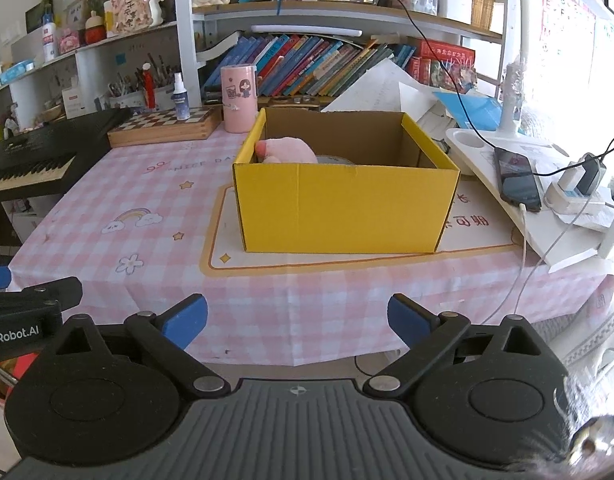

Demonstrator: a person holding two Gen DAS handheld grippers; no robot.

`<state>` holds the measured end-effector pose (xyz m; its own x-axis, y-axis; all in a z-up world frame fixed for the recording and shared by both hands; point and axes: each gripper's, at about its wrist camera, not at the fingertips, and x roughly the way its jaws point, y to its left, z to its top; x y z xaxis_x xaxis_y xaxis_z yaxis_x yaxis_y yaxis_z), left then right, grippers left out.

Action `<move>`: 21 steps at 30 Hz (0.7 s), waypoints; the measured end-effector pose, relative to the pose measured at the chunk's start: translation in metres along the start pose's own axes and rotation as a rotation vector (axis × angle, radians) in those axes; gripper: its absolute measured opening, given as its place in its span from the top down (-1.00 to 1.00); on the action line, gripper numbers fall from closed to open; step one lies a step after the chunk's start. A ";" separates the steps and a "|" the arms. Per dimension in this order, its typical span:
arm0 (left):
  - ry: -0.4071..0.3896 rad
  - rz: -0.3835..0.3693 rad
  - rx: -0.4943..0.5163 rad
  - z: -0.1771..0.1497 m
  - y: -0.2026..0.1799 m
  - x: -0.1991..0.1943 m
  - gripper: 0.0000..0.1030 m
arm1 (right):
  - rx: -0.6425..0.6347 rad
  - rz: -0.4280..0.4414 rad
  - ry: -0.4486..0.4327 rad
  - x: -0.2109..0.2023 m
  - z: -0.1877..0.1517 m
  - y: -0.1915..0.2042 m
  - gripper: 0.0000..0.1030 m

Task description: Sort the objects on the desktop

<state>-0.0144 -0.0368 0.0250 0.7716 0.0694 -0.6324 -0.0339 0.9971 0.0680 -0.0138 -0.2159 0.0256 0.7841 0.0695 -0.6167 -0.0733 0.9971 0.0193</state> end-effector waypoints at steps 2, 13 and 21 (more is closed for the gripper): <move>0.005 -0.012 0.000 -0.002 0.000 -0.001 -0.56 | 0.000 0.001 0.002 0.000 0.000 0.000 -0.90; 0.033 -0.065 -0.001 -0.011 -0.001 -0.004 -0.56 | 0.011 0.017 0.020 -0.005 -0.009 0.002 -0.94; 0.035 -0.065 -0.009 -0.013 0.003 -0.006 -0.56 | 0.008 0.026 0.025 -0.007 -0.012 0.005 -0.94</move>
<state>-0.0280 -0.0334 0.0189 0.7497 0.0051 -0.6618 0.0098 0.9998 0.0187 -0.0272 -0.2114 0.0208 0.7661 0.0948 -0.6357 -0.0883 0.9952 0.0420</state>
